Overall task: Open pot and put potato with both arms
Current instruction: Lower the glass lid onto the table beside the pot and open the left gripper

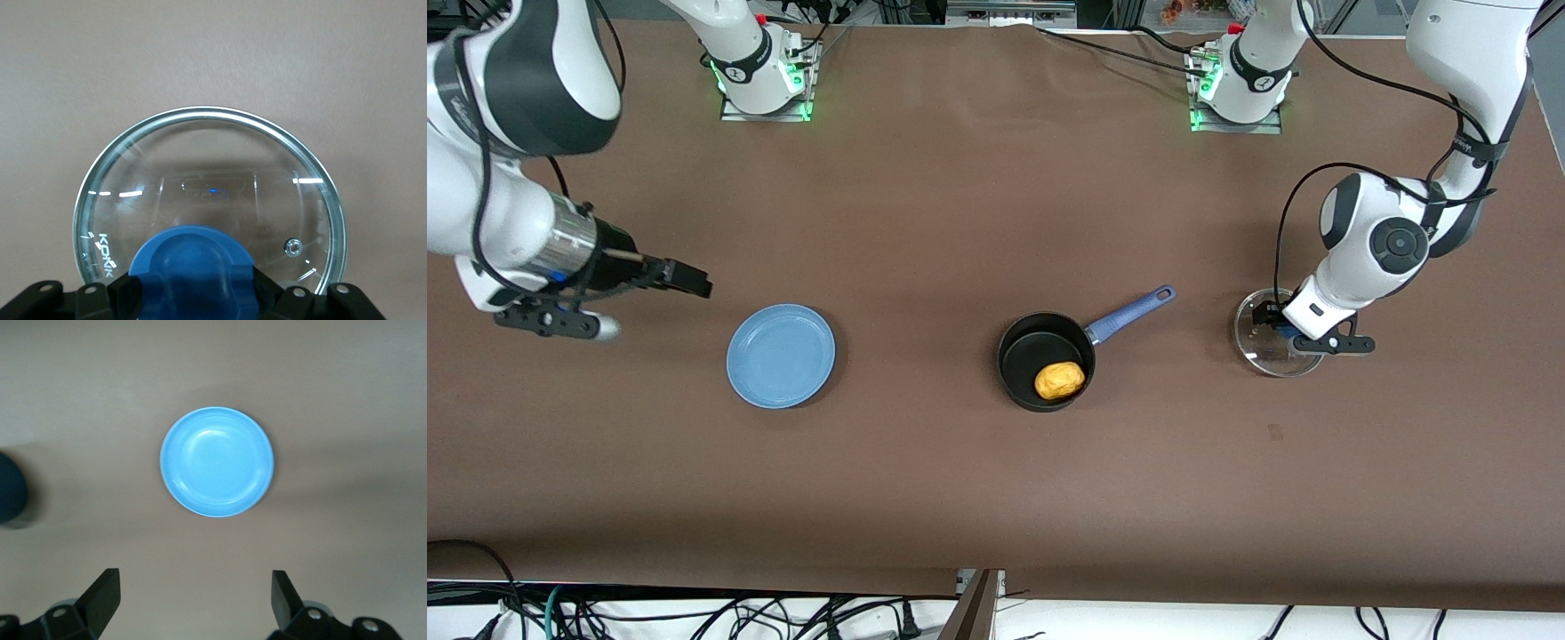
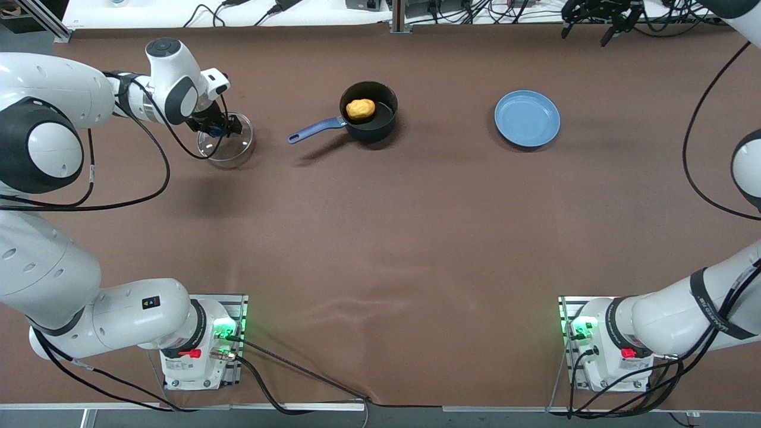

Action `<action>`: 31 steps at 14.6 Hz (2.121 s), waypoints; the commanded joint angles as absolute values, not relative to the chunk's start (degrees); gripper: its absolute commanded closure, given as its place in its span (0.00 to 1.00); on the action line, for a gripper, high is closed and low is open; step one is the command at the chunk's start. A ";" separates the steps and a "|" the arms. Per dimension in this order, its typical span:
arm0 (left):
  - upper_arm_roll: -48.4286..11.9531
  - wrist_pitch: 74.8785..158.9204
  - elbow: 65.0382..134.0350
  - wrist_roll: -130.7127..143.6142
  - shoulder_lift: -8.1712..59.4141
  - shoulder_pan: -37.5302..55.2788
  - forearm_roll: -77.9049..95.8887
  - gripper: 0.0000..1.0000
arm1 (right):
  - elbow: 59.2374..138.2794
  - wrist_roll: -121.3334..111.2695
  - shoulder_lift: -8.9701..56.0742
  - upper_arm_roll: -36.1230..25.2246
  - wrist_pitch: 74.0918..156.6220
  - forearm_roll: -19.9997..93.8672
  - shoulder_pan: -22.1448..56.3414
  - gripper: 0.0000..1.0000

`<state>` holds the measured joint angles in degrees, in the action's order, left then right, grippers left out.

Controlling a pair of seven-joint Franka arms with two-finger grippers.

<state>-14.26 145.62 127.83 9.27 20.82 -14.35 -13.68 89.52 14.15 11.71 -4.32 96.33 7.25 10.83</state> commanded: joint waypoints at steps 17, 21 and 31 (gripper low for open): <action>-14.41 150.29 130.61 9.05 21.27 -15.91 -17.84 0.00 | 90.28 7.56 3.60 -4.39 92.73 1.84 10.99 0.00; -14.50 150.03 130.17 9.49 19.95 -16.00 -17.67 0.00 | 89.30 7.82 3.69 -4.22 92.72 1.14 11.25 0.00; -16.78 132.66 117.79 10.37 14.95 -15.91 -13.10 0.00 | 89.30 8.35 4.04 -4.31 92.72 1.32 11.16 0.00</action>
<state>-15.19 138.92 121.40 10.21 16.62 -15.39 -14.69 90.13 8.64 3.91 -4.19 93.44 1.84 11.10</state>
